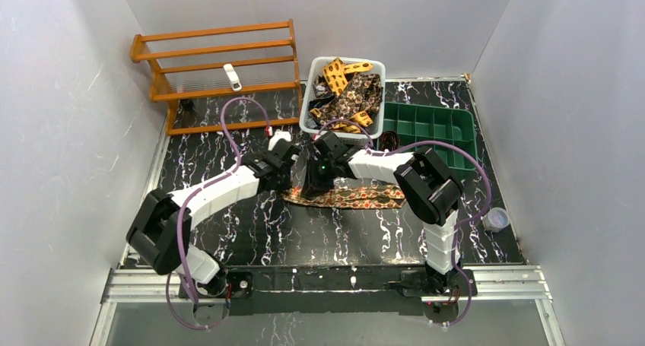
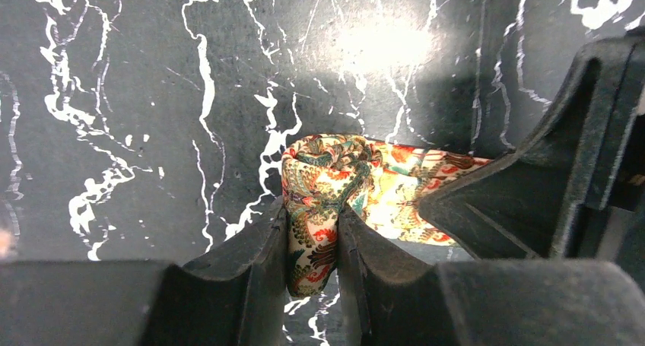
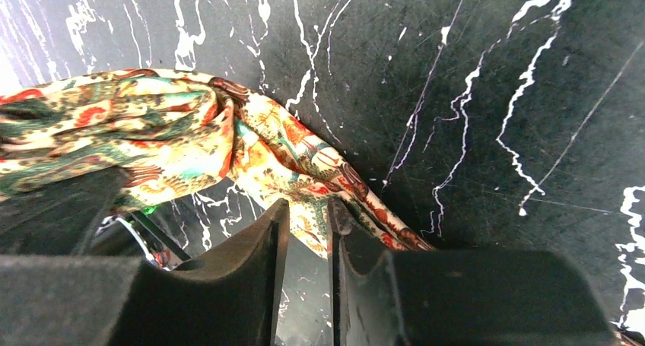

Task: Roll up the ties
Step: Roll the tie at the center of the board.

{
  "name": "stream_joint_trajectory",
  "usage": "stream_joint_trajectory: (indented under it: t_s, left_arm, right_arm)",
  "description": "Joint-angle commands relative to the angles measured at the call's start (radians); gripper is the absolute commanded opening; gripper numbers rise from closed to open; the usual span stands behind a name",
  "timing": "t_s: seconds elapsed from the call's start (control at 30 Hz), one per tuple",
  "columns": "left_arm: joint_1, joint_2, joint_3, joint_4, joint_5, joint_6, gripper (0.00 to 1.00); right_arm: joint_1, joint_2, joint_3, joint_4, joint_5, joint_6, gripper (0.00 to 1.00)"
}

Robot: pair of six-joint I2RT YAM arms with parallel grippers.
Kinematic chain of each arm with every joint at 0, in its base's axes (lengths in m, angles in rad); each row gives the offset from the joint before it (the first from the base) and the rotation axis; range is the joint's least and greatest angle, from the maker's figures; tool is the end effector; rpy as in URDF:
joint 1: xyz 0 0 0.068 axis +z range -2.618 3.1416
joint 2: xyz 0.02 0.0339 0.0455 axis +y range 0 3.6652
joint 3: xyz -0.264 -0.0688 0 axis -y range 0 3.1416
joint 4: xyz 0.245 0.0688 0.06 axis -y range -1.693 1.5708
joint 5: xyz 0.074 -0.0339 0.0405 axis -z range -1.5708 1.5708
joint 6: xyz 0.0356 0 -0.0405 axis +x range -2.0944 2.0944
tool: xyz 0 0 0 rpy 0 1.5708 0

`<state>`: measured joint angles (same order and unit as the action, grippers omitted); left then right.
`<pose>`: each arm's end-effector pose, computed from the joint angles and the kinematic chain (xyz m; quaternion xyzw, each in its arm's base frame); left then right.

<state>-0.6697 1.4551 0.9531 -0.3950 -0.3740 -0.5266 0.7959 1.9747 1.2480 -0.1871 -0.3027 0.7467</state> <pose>0.2433 -0.1760 0.2267 0.0050 0.9294 -0.0379 0.3672 0.2811 0.3023 0.1528 -0.0716 0.9342 0.3246 0.1292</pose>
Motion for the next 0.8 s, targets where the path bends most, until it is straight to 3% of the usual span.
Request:
stream_joint_trajectory:
  t_s: [0.0, 0.33, 0.77]
  left_arm:
    - [-0.075, 0.039, 0.054, -0.109, -0.201, 0.046, 0.24]
    - [-0.149, 0.071, 0.079, -0.113, -0.209, 0.129, 0.29]
    - [-0.295, 0.229, 0.174, -0.205, -0.473, 0.007, 0.32]
  right_arm:
    - [-0.006, -0.076, -0.033, 0.05, -0.034, 0.034, 0.34]
    - [-0.099, -0.243, -0.197, 0.135, 0.024, 0.11, 0.4]
    - [-0.143, -0.376, -0.294, 0.13, 0.106, 0.146, 0.44]
